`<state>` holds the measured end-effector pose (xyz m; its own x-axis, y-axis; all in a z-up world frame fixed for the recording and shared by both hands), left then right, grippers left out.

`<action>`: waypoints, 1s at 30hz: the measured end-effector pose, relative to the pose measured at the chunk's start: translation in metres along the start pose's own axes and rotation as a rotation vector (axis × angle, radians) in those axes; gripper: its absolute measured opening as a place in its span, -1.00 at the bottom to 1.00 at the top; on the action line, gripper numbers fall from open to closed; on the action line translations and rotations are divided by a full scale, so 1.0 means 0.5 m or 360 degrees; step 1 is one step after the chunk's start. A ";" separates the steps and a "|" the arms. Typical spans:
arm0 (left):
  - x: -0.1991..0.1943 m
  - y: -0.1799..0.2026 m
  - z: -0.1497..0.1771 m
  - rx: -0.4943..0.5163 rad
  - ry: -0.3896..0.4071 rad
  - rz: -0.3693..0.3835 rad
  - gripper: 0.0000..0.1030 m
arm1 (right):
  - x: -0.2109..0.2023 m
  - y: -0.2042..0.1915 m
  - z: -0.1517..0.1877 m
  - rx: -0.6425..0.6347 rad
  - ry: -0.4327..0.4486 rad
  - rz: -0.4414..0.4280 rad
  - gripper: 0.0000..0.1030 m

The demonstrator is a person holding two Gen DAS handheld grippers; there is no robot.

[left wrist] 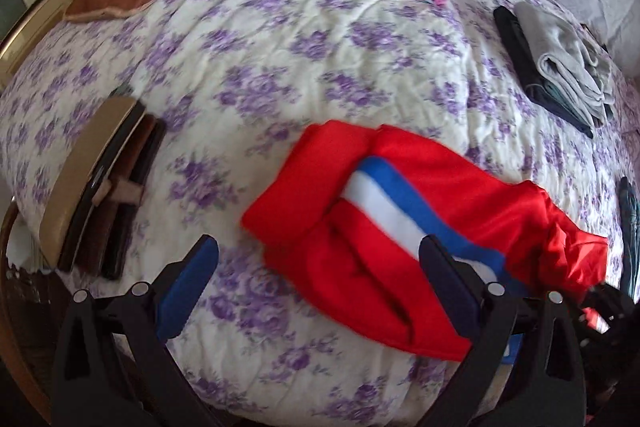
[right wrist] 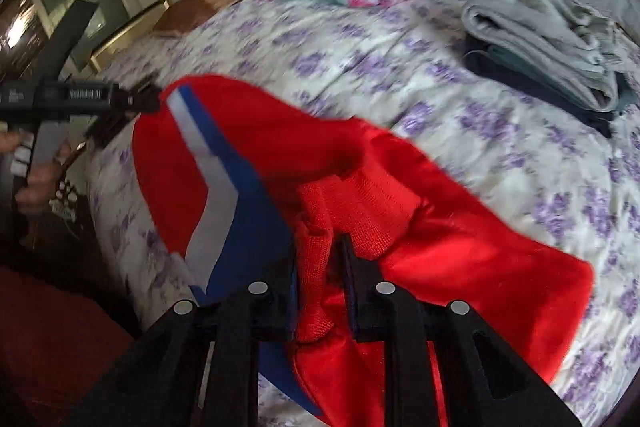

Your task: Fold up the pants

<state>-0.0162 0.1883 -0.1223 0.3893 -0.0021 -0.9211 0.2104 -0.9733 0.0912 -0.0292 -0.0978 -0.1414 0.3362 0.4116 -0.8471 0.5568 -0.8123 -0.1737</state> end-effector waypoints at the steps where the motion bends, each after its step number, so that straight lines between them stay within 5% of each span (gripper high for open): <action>1: -0.001 -0.012 0.007 -0.0019 -0.0007 -0.0011 0.90 | 0.000 -0.009 0.003 -0.0018 -0.0033 -0.0062 -0.19; 3: -0.001 -0.028 0.019 -0.0045 -0.0020 -0.0020 0.90 | -0.033 -0.018 -0.005 -0.0018 -0.0002 -0.0109 0.08; 6: 0.000 -0.050 0.038 -0.0092 -0.0050 -0.0011 0.90 | -0.107 0.000 -0.024 0.0060 0.0185 -0.0094 0.08; 9: 0.009 -0.069 0.052 -0.0155 -0.0095 0.0033 0.90 | -0.135 0.030 -0.045 0.0164 0.0287 0.0073 0.08; 11: 0.022 -0.079 0.060 -0.0219 -0.0141 0.0096 0.90 | -0.094 0.050 -0.044 0.0160 0.0186 0.0275 0.08; 13: 0.034 -0.084 0.064 -0.0280 -0.0179 0.0174 0.90 | 0.005 0.063 -0.004 0.0112 -0.0163 0.0424 0.09; 17: 0.055 -0.080 0.057 -0.0348 -0.0219 0.0271 0.90 | -0.019 0.076 -0.001 0.0280 -0.0094 0.0376 0.20; 20: 0.070 -0.070 0.043 -0.0377 -0.0222 0.0322 0.90 | -0.103 0.065 -0.015 0.0271 0.0159 0.0371 0.32; 22: 0.086 -0.056 0.031 -0.0378 -0.0240 0.0356 0.90 | -0.095 0.062 -0.009 0.0230 0.0061 0.0413 0.63; 24: 0.099 -0.037 0.023 -0.0346 -0.0243 0.0366 0.90 | -0.024 0.074 0.028 0.0242 -0.0245 0.0452 0.71; 30: 0.121 0.034 0.018 -0.0078 -0.0161 0.0157 0.92 | -0.029 0.090 0.045 0.0357 -0.0142 0.0403 0.89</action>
Point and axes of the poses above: each gripper's, at about its wrist camera, not at the fingertips, and x roughly the way its jaws point, y to its right, z to its underside, the point moved 2 cm from there along x, roughly the way its jaws point, and after that the axes turned 1 degree about -x, right-handed, at the moved point
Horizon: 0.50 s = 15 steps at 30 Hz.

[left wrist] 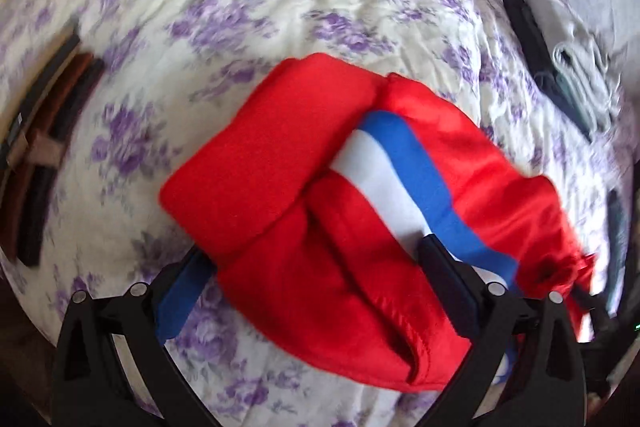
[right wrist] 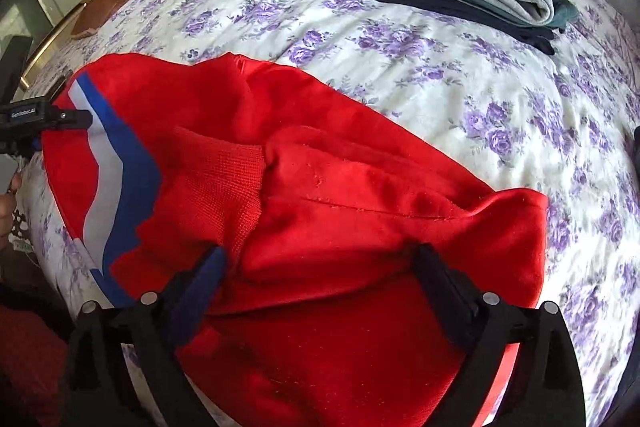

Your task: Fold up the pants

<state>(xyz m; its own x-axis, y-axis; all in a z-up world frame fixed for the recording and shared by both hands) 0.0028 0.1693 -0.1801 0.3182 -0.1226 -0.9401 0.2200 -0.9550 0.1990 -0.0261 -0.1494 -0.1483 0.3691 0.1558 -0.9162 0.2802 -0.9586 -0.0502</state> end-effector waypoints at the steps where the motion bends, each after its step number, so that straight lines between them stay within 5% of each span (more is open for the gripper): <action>1: 0.002 0.002 0.000 0.0005 0.0014 -0.0012 0.92 | -0.001 0.000 0.001 0.0008 0.0003 0.0009 0.91; 15: 0.000 -0.005 0.011 0.0008 0.0125 0.0006 0.92 | 0.035 0.007 -0.002 0.0013 -0.0030 0.0040 0.93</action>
Point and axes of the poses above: each gripper's, at about its wrist camera, not at the fingertips, and x roughly the way its jaws point, y to its right, z to its underside, the point moved 2 cm from there along x, roughly the way its jaws point, and after that the axes turned 1 degree about -x, right-handed, at the moved point
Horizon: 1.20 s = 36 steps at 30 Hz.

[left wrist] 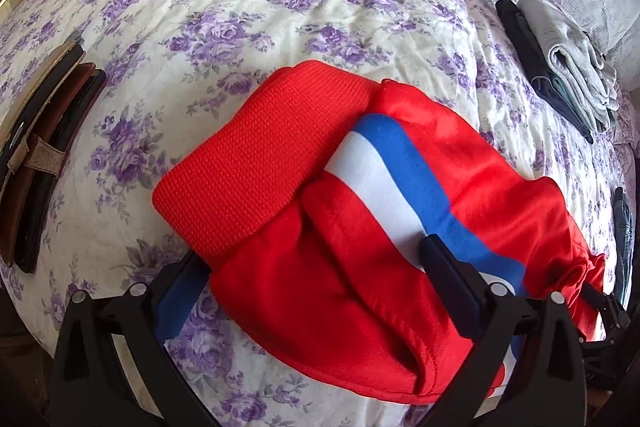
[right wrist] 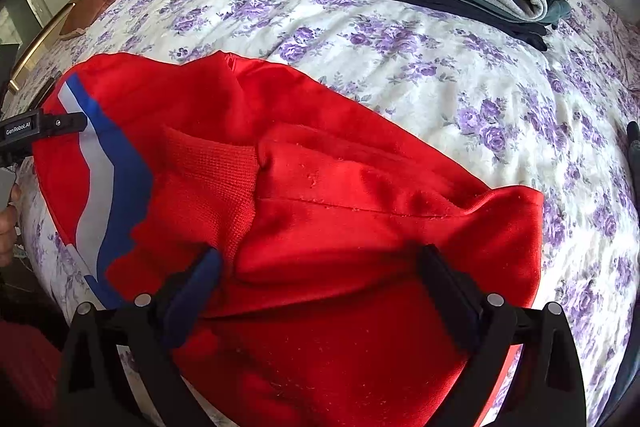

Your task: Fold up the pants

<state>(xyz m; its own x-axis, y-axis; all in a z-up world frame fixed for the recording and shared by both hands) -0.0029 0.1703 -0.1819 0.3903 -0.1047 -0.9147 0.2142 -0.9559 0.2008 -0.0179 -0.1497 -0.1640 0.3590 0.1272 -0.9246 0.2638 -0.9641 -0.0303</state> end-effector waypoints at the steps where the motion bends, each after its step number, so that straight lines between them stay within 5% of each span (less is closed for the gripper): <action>1: 0.000 0.000 0.000 -0.0005 0.0005 0.0000 0.92 | 0.000 0.000 -0.001 -0.0009 -0.0005 -0.0006 0.93; 10: -0.005 0.001 0.009 -0.0072 0.0037 -0.0058 0.92 | -0.005 0.006 -0.027 -0.0152 -0.0105 -0.0076 0.93; 18: -0.004 0.005 0.008 -0.0109 0.0032 -0.0113 0.92 | -0.077 0.033 -0.008 -0.0277 0.0104 0.0064 0.93; 22: -0.004 0.005 0.007 -0.0120 0.0029 -0.0125 0.92 | -0.010 0.060 0.018 -0.0258 -0.0123 0.0097 0.93; 25: -0.001 0.005 0.006 -0.0137 0.0027 -0.0119 0.92 | -0.012 0.068 0.014 -0.0227 -0.0102 0.0064 0.93; 31: 0.002 -0.010 0.001 -0.0170 -0.0002 -0.0007 0.92 | -0.036 0.076 0.013 -0.0232 -0.0052 0.0095 0.93; 36: -0.017 -0.041 -0.003 -0.0312 0.0014 0.0234 0.78 | -0.037 0.086 0.019 -0.0183 -0.0041 0.0083 0.93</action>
Point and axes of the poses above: each gripper's, at about its wrist camera, not at the fingertips, and x roughly the way its jaws point, y to its right, z to its underside, the point moved 2 cm from there along x, roughly the way its jaws point, and after that the axes turned 1 degree about -x, right-handed, at the moved point
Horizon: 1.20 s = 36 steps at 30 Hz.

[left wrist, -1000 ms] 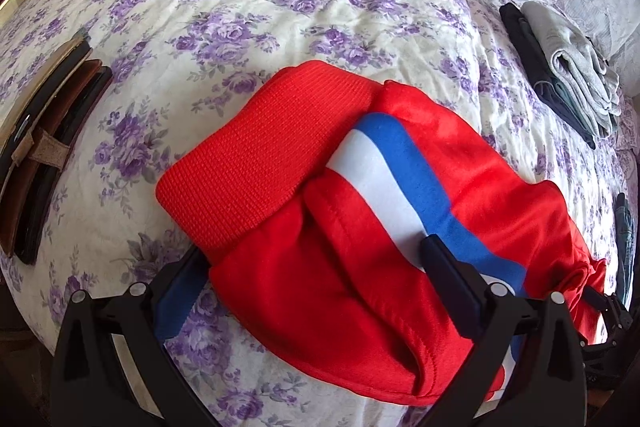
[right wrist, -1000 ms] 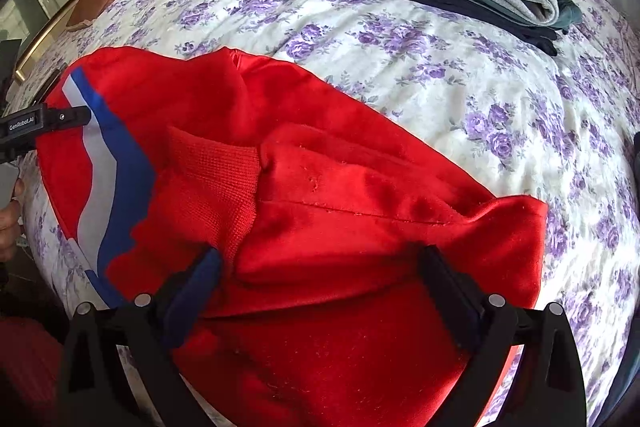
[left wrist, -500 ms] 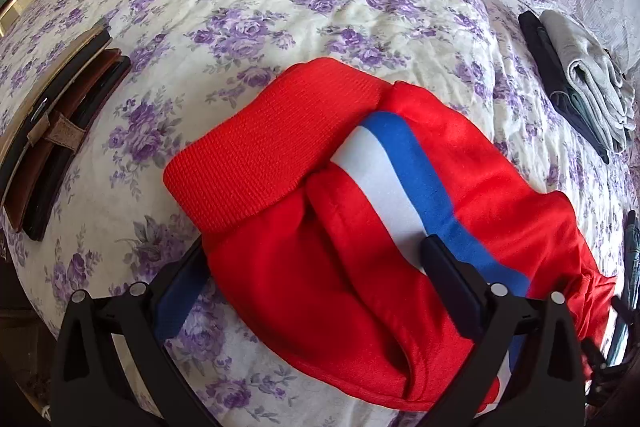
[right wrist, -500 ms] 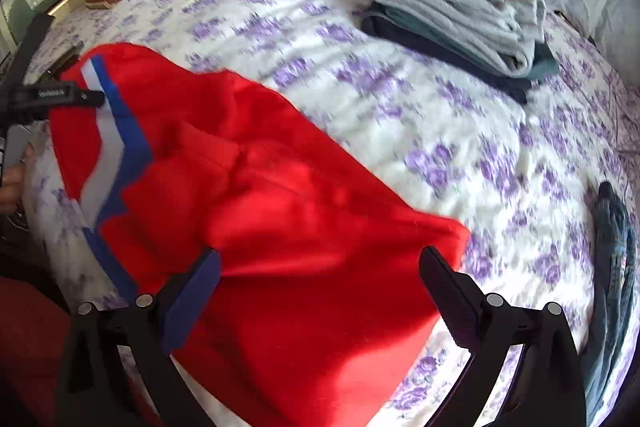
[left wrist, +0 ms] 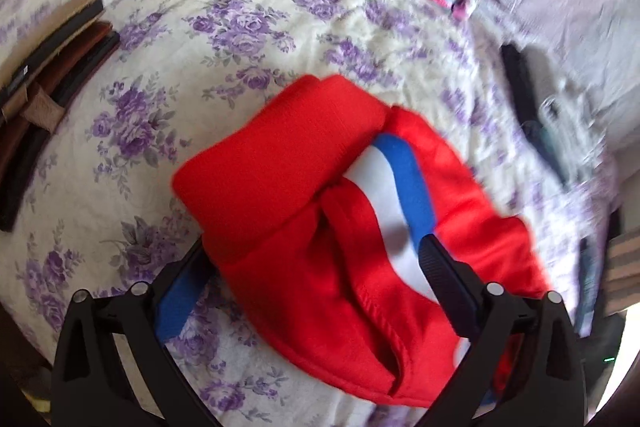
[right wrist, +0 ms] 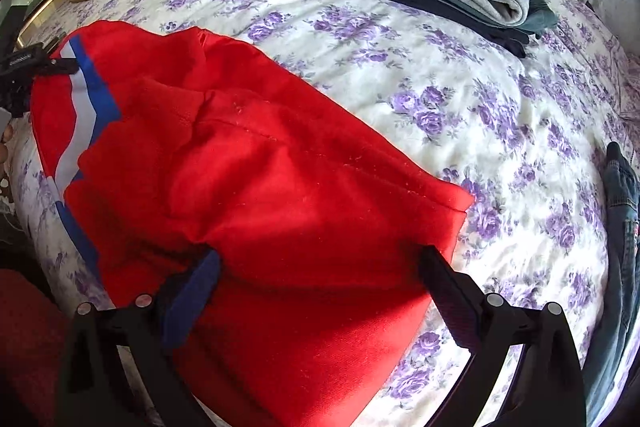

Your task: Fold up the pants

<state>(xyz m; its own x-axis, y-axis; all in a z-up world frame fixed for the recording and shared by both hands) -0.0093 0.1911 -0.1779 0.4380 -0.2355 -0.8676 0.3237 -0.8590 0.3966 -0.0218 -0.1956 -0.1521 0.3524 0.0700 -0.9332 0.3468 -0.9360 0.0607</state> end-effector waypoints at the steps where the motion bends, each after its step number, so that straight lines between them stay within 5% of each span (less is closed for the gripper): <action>1: -0.006 -0.010 -0.003 -0.0038 -0.0002 0.0058 0.72 | 0.001 0.000 0.000 0.0002 0.0000 -0.0001 0.93; 3: -0.012 -0.028 -0.008 -0.0085 -0.0006 0.0109 0.40 | 0.004 0.001 0.001 0.0011 -0.0005 -0.0007 0.93; 6: -0.017 -0.059 -0.017 -0.0186 -0.0015 0.0246 0.24 | 0.014 0.002 0.001 0.0028 -0.0019 -0.0025 0.93; 17: -0.004 -0.059 -0.025 -0.0256 -0.0042 0.0270 0.22 | 0.021 0.008 -0.002 0.0044 -0.0024 -0.0074 0.93; 20: -0.026 -0.048 -0.025 -0.0226 0.0006 0.0264 -0.20 | -0.028 0.010 -0.010 0.0028 0.0127 -0.0053 0.93; 24: -0.072 0.008 -0.029 -0.0024 0.0101 0.0186 -0.40 | -0.064 0.004 -0.021 -0.0005 0.0265 -0.0104 0.93; 27: -0.108 0.054 -0.031 0.0109 0.0166 0.0163 -0.44 | 0.034 -0.016 -0.013 -0.0088 -0.0069 -0.0051 0.93; 32: -0.189 0.182 -0.026 0.0423 0.0265 0.0233 -0.47 | -0.010 0.017 -0.024 -0.0024 0.0090 -0.0104 0.93; 36: -0.214 0.324 0.012 0.0790 0.0219 0.0347 -0.47 | -0.049 0.111 0.003 0.0268 0.0201 -0.0091 0.93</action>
<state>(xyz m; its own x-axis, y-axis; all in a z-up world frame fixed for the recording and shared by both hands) -0.0085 0.0744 -0.0226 0.5666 -0.3987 -0.7212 -0.2057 -0.9159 0.3447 -0.0127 -0.2500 -0.1262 0.4460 0.1571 -0.8811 0.2228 -0.9730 -0.0607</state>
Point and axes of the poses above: each gripper's, at about its wrist camera, not at the fingertips, and x roughly the way its jaws point, y to its right, z to its underside, the point moved 2 cm from there along x, roughly the way its jaws point, and after that the axes turned 1 degree about -x, right-handed, at the moved point
